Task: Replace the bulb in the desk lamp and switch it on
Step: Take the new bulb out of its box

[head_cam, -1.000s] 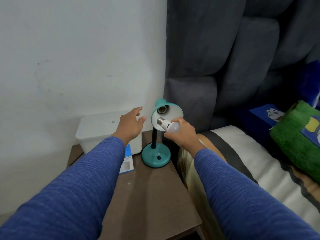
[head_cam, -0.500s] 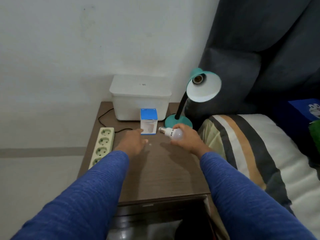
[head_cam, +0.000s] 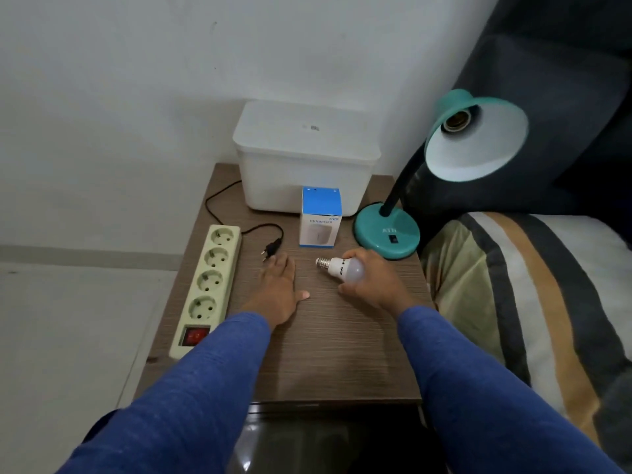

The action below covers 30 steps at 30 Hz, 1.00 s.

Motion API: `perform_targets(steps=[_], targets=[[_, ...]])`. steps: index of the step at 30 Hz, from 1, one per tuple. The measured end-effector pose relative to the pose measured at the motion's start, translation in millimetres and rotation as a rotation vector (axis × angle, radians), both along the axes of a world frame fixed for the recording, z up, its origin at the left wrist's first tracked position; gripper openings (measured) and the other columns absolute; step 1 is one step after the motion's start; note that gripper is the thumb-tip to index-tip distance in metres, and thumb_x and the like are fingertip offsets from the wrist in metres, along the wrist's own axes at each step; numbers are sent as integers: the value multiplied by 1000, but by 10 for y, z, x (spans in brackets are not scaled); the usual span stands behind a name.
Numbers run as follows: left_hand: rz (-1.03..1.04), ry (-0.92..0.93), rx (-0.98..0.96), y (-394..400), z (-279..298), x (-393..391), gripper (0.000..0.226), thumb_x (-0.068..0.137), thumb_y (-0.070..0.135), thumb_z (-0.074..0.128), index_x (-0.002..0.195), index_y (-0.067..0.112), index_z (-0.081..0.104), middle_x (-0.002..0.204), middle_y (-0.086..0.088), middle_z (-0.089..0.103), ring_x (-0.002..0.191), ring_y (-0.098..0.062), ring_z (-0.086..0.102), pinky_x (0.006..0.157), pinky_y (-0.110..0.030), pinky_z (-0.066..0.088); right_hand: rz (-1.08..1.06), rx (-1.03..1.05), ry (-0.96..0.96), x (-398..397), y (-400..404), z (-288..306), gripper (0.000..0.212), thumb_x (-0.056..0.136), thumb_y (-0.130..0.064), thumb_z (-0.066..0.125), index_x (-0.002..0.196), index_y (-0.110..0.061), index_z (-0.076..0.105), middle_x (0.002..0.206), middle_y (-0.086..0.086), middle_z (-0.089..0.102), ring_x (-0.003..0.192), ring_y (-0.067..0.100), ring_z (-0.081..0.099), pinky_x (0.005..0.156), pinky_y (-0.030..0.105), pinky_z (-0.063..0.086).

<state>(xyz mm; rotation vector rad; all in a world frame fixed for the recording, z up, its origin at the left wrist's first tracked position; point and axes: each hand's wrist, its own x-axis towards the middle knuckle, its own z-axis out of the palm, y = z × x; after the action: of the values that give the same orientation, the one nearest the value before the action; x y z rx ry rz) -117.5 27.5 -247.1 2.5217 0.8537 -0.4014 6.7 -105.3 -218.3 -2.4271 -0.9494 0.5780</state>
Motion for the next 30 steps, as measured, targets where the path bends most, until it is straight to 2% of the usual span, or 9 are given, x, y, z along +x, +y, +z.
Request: perform_targets(steps=[7, 13, 18, 21, 24, 27, 30], targets=[[-28, 12, -3, 63, -52, 28, 81, 94, 44, 45, 151, 13, -3, 160, -3, -11, 148, -20, -11, 120, -39, 2, 33, -31, -24, 75, 113, -95, 63, 70, -15, 77, 128, -21, 52, 126, 8, 50, 112, 22, 51, 91, 26, 37], [-31, -32, -18, 59, -60, -11, 80, 94, 44, 44, 151, 13, -3, 160, -3, -11, 148, -19, -12, 119, -38, -1, 41, -5, -6, 84, 97, -102, 78, 68, -22, 80, 137, -26, 43, 129, 6, 47, 118, 21, 48, 100, 31, 38], [-20, -44, -32, 60, -51, -15, 81, 93, 44, 46, 151, 13, -1, 160, -3, -9, 148, -19, -9, 120, -37, 0, -58, 201, -128, 117, 101, -15, 64, 77, -37, 72, 134, -22, 46, 131, 5, 47, 119, 20, 49, 102, 33, 43], [73, -160, -60, 59, 63, 7, 73, 92, 39, 52, 150, 13, 15, 159, -7, 15, 147, -23, 11, 118, -37, 15, -81, 317, -192, 180, 192, 93, 57, 81, -33, 70, 133, -21, 48, 130, 5, 47, 115, 18, 51, 100, 30, 44], [199, -396, -23, 147, 211, 108, 58, 94, 34, 51, 144, 15, 32, 147, -11, 41, 136, -27, 36, 111, -38, 31, -56, 340, -239, 251, 345, 167, 54, 84, -32, 68, 134, -22, 50, 131, 6, 48, 115, 18, 53, 101, 34, 46], [226, -598, 59, 292, 360, 301, 50, 93, 27, 54, 138, 10, 44, 134, -14, 55, 122, -27, 51, 102, -34, 39, -44, 349, -233, 308, 503, 191, 52, 85, -31, 66, 134, -21, 50, 132, 7, 48, 114, 20, 56, 101, 34, 47], [225, -708, 12, 381, 499, 481, 40, 92, 22, 57, 130, 10, 53, 121, -11, 64, 112, -24, 59, 91, -25, 42, -29, 336, -236, 341, 619, 190, 51, 86, -29, 66, 134, -18, 51, 132, 8, 50, 111, 20, 58, 98, 29, 47]])
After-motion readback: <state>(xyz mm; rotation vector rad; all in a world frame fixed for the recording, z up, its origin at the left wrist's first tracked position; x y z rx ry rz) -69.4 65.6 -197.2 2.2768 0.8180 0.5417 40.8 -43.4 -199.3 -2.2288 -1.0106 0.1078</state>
